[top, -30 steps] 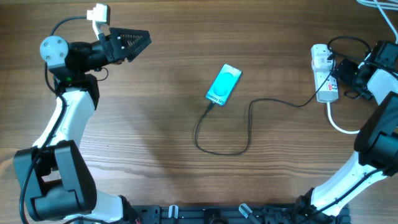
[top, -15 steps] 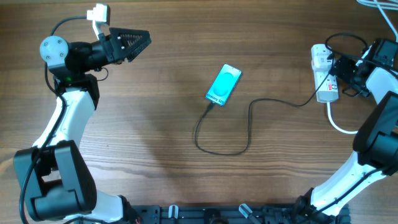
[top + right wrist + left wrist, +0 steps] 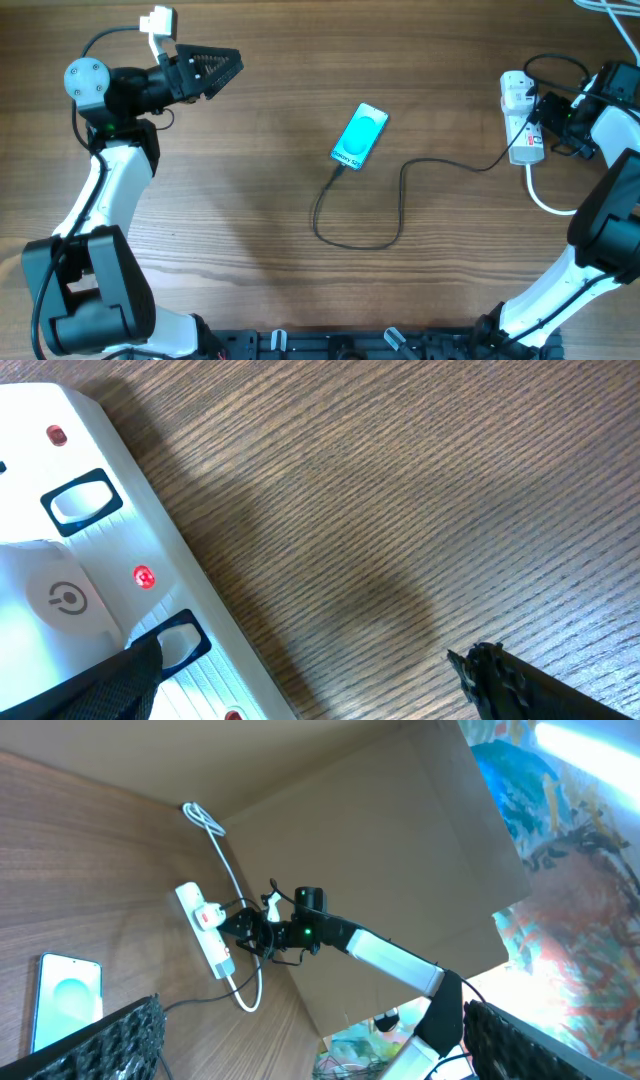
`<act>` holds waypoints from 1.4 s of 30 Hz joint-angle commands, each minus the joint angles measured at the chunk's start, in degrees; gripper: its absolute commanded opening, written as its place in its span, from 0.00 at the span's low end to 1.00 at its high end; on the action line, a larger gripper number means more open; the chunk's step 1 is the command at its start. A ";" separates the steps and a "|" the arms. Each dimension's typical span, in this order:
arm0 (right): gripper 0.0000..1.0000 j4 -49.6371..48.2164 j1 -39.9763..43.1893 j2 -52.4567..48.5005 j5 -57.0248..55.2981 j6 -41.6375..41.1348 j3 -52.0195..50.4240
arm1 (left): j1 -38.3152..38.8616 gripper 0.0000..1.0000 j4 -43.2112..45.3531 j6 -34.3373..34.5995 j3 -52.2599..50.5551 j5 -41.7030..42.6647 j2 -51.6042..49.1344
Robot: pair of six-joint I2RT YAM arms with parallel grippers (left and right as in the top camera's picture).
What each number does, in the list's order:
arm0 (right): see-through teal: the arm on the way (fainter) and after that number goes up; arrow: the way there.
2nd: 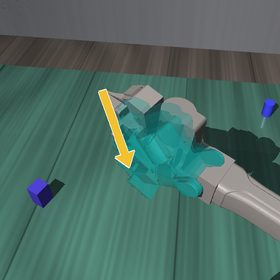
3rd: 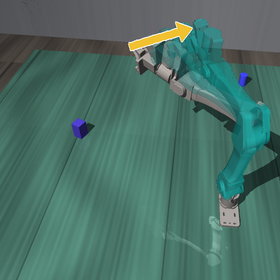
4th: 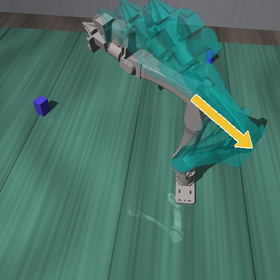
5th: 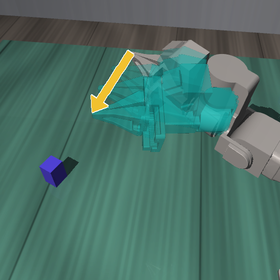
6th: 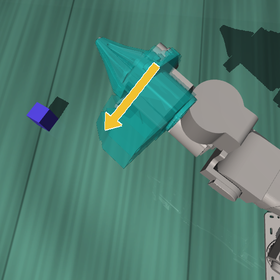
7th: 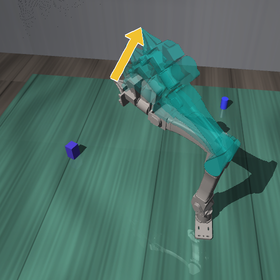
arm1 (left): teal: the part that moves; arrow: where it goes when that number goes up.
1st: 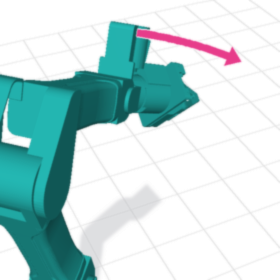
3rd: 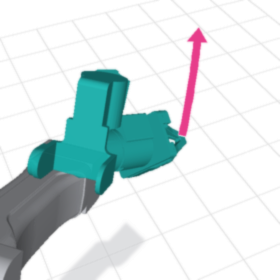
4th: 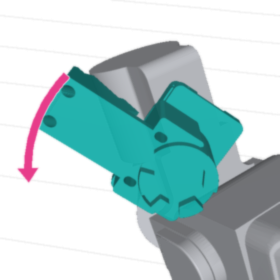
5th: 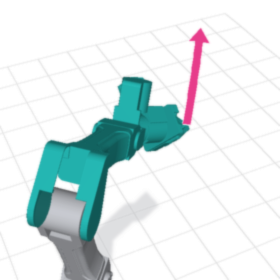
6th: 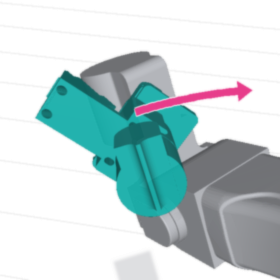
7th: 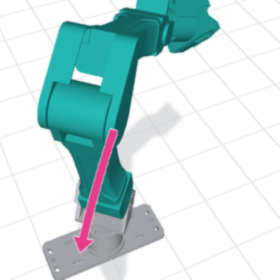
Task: Plug charger to phone and switch on socket
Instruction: 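Press the rocker switch down with the right gripper fingertips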
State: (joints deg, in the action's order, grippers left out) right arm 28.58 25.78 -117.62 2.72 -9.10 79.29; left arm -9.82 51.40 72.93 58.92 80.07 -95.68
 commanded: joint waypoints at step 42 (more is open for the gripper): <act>1.00 5.57 -1.38 7.37 6.43 9.09 1.42 | -0.20 1.00 0.20 -0.33 0.17 0.68 1.18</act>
State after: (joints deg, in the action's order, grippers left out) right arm 35.11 24.43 -110.98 7.60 -1.15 80.40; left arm -9.82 51.40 72.93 58.92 80.07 -95.68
